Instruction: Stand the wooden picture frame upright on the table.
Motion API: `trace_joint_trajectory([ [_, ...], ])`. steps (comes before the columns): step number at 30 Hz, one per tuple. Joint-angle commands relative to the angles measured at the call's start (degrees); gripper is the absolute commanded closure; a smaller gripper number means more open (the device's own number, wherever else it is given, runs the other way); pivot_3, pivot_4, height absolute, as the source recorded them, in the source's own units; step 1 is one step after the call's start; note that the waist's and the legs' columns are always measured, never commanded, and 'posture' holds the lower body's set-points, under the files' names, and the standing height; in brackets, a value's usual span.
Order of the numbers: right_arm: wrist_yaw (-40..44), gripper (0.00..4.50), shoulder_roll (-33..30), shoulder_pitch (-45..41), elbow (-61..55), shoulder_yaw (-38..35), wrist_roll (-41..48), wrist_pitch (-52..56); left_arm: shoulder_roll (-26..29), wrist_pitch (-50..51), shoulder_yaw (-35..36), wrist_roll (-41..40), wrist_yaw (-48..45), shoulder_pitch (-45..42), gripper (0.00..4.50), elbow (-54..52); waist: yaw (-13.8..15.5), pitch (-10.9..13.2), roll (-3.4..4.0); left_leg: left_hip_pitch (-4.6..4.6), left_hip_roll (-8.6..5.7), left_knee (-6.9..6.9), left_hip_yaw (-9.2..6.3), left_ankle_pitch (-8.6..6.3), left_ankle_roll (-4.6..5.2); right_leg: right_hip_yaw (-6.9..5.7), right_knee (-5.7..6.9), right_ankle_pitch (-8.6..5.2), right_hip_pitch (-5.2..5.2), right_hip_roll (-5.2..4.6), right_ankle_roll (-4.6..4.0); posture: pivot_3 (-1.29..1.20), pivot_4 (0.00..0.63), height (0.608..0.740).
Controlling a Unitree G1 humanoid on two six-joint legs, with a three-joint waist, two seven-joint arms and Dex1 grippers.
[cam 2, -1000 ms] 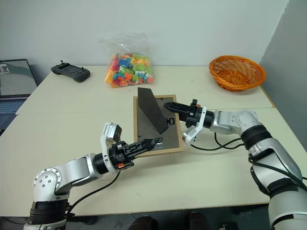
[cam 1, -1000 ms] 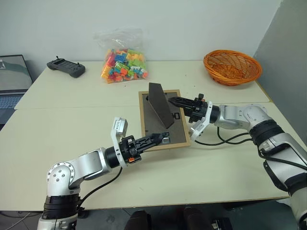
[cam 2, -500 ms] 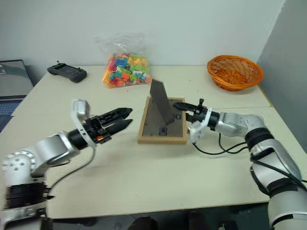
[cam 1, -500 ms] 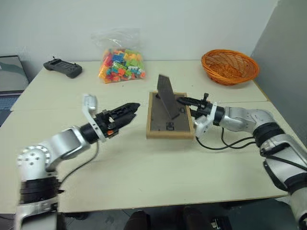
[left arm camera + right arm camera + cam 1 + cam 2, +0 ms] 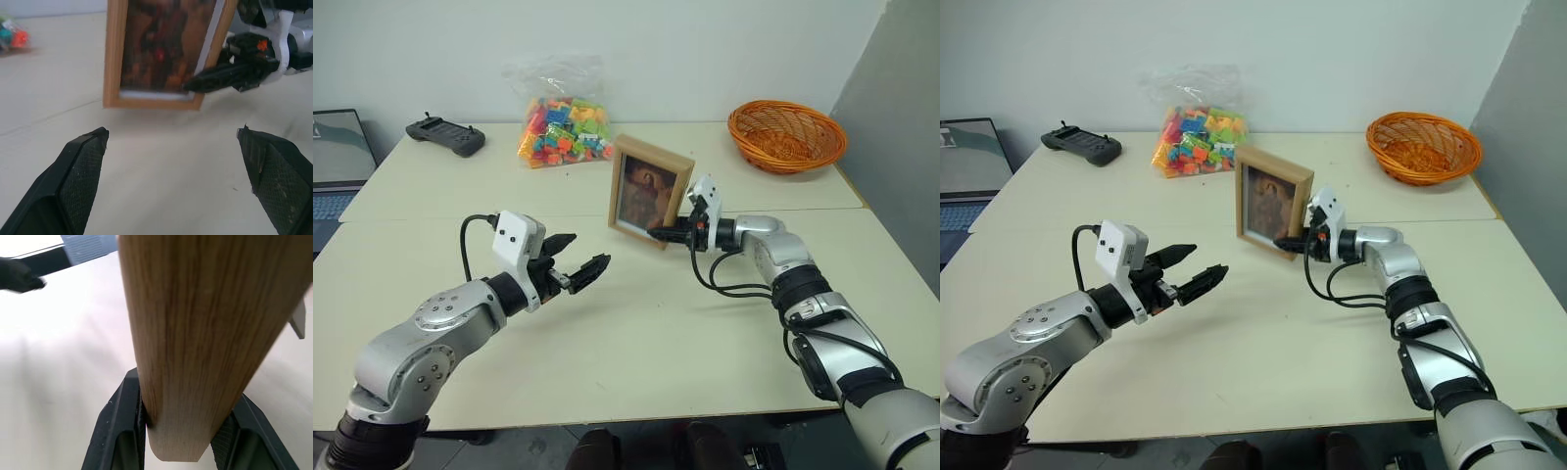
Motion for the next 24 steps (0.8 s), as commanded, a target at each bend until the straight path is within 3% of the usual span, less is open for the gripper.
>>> trace_joint_trajectory([
  [1, 3.44, 3.2, 1.3, -2.09, 2.35, -1.1, -1.05, -1.06, -1.0, -2.12, -0.33, 3.7, -2.6, 1.63, 0.0, -2.26, -0.04, 0.0, 0.0, 0.0, -0.01, 0.0, 0.01, 0.0, 0.0, 0.01, 0.01, 0.0, 0.0, 0.0, 0.0, 0.0, 0.15, 0.74],
  [13, 5.11, 3.2, 2.69, -1.18, 8.66, -1.29, -6.9, -5.78, -4.88, -1.66, -1.85, 9.48, -6.3, 2.71, 0.0, -0.57, -0.15, 0.0, 0.0, -0.08, 0.0, 0.01, -0.03, 0.0, 0.0, -0.05, 0.04, 0.0, -0.09, 0.0, 0.01, 0.0, 0.15, 0.74],
  [15, 4.41, 2.5, 2.62, -0.99, 8.64, -1.69, -7.56, -6.63, -5.5, -1.2, -2.05, 10.05, -6.74, 2.13, 0.0, 0.08, -0.12, -0.01, -0.01, -0.08, 0.0, 0.01, -0.04, 0.0, 0.0, -0.06, 0.05, 0.0, -0.08, 0.0, 0.01, 0.0, 0.15, 0.74],
  [17, 4.73, 2.25, 2.27, -0.64, 8.06, -2.1, -7.74, -6.77, -6.17, -0.78, -1.79, 9.99, -7.1, 1.61, 0.0, 0.67, -0.13, -0.01, -0.01, -0.08, 0.0, 0.02, -0.05, 0.0, 0.0, -0.07, 0.06, 0.0, -0.07, 0.0, 0.01, 0.0, 0.15, 0.74],
  [24, 4.52, 0.42, -2.03, 3.29, 1.7, -3.0, -8.45, -5.01, -6.03, -1.03, -1.46, 11.81, -10.28, -0.72, 0.0, 3.67, -0.02, -0.01, -0.01, -0.09, -0.01, 0.03, -0.06, 0.0, 0.0, -0.08, 0.05, 0.0, -0.07, -0.01, 0.01, 0.0, 0.15, 0.74],
])
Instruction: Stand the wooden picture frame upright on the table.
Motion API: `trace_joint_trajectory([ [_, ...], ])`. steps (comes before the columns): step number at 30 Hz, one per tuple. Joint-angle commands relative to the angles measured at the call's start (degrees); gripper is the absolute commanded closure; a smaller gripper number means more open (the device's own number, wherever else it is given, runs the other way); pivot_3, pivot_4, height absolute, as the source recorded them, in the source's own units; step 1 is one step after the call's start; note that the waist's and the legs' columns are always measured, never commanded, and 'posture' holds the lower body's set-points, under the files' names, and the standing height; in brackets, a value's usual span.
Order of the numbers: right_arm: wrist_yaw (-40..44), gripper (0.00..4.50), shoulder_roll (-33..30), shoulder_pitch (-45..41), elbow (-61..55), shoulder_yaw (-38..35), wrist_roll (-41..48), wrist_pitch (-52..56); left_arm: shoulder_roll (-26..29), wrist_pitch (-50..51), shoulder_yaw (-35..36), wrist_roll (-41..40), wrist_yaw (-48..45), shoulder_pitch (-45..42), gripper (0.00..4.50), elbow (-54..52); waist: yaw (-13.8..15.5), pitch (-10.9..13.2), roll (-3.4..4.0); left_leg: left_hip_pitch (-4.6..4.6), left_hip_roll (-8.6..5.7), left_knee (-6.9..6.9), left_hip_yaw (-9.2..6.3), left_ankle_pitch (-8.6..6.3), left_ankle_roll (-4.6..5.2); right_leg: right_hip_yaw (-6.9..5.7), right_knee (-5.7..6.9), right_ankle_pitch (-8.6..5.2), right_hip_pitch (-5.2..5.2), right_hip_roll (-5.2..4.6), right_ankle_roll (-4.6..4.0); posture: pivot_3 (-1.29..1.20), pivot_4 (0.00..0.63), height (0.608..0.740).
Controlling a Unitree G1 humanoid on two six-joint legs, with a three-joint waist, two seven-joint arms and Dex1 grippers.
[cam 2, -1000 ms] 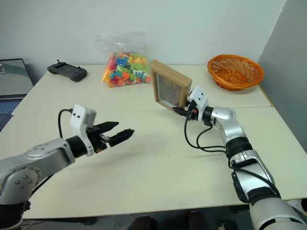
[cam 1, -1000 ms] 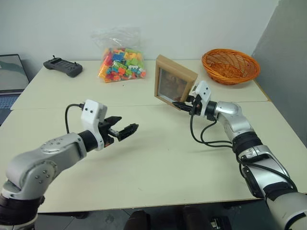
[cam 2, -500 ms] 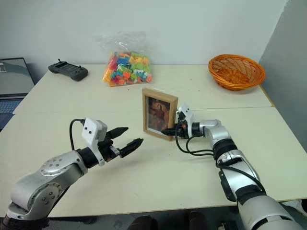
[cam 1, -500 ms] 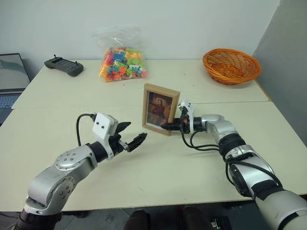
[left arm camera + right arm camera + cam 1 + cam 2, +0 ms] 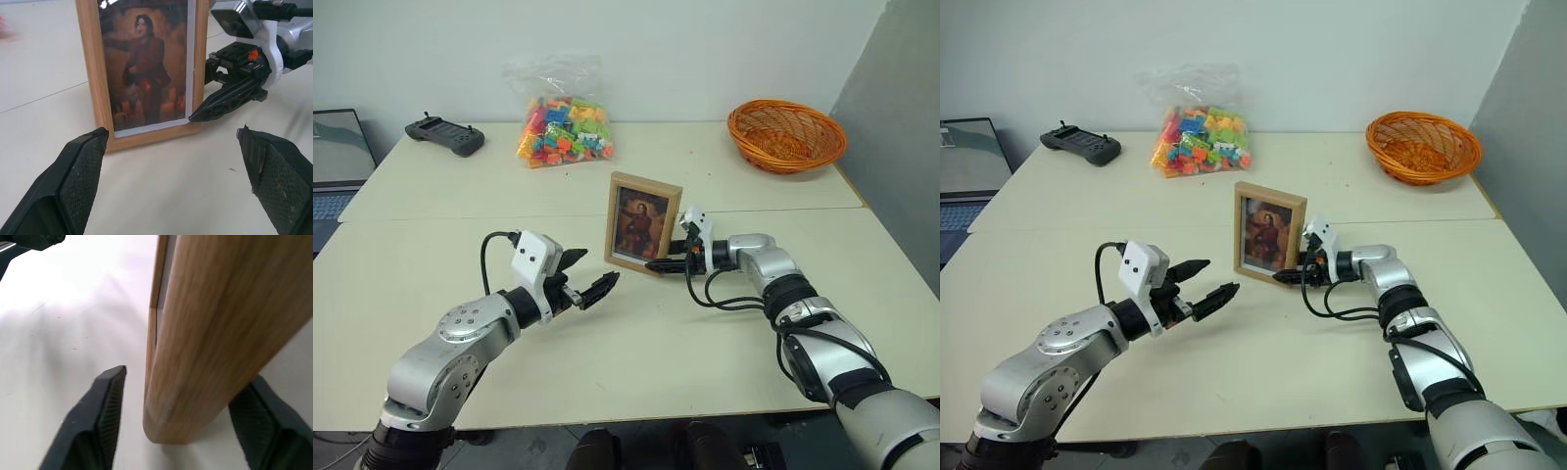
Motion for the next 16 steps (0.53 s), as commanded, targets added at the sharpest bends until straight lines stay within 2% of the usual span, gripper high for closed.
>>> trace_joint_trajectory([
  [1, 0.02, 0.15, -3.13, 3.08, -7.13, -1.45, -0.05, 1.63, 0.33, -0.54, 1.06, 1.11, -2.15, -1.38, 0.0, 0.63, 0.08, 0.0, 0.0, 0.0, 0.0, 0.0, 0.0, 0.0, 0.0, 0.0, -0.01, 0.0, 0.01, 0.0, 0.0, 0.0, 0.15, 0.74],
  [5, 0.53, 0.05, -8.22, 9.14, -19.96, -2.43, 1.18, 6.84, 2.26, -0.37, 2.39, 1.58, -5.06, -2.58, 0.0, 2.32, 0.01, 0.0, 0.0, -0.01, 0.01, 0.0, -0.01, 0.0, 0.0, -0.01, 0.0, 0.0, 0.0, 0.0, 0.0, 0.0, 0.15, 0.74],
  [9, 2.31, 0.05, -14.92, 14.95, -38.88, -4.56, 6.07, 16.99, 6.59, 2.35, 6.0, -0.99, -9.78, -5.8, 0.0, 5.42, 0.11, 0.01, 0.01, -0.04, 0.01, 0.0, -0.05, -0.01, 0.02, -0.07, -0.01, 0.0, -0.01, 0.0, 0.0, 0.0, 0.15, 0.74],
  [13, 1.66, 0.05, -18.63, 16.21, -54.02, -8.32, 15.42, 31.13, 11.87, 3.96, 7.78, -1.49, -15.79, -8.9, 0.0, 9.45, -0.21, 0.02, 0.03, -0.01, 0.01, -0.02, -0.12, -0.03, 0.05, -0.1, 0.01, -0.01, -0.01, 0.03, 0.01, 0.0, 0.15, 0.74],
  [16, 0.28, 0.05, -20.06, 17.16, -59.55, -8.7, 17.95, 34.94, 14.79, 4.83, 7.83, -1.45, -19.92, -10.63, 0.0, 11.92, -0.26, 0.02, 0.03, 0.01, 0.02, -0.04, -0.21, -0.03, 0.05, -0.11, -0.01, -0.02, 0.0, 0.07, 0.0, 0.0, 0.15, 0.74],
])
